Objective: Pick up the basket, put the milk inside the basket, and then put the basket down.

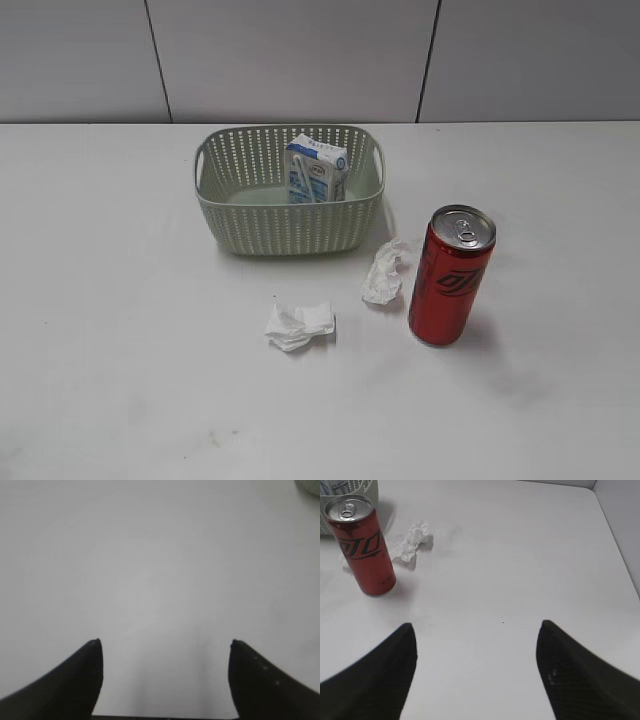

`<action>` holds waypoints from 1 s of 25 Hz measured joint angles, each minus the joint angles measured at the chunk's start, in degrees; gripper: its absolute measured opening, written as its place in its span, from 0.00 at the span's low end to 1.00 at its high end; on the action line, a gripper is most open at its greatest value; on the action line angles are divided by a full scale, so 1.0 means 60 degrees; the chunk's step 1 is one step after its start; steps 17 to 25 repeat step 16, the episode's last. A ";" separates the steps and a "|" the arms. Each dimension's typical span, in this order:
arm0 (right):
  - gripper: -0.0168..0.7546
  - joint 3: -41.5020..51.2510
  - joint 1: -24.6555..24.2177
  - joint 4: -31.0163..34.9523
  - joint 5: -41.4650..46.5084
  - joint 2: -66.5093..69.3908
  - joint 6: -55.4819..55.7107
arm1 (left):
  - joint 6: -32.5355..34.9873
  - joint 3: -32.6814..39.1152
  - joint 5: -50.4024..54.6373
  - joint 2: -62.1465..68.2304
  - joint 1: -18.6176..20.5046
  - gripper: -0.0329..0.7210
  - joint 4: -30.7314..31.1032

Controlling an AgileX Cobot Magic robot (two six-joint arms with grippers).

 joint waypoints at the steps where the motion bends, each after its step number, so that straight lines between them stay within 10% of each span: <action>1: 0.78 0.0000 0.0000 0.0000 0.0000 0.0000 0.0000 | 0.0000 0.0124 0.0042 -0.0268 0.0000 0.82 0.0000; 25: 0.78 0.0000 0.0000 0.0000 0.0000 0.0000 0.0000 | 0.0000 0.0267 0.0076 -0.3698 0.0000 0.82 0.0000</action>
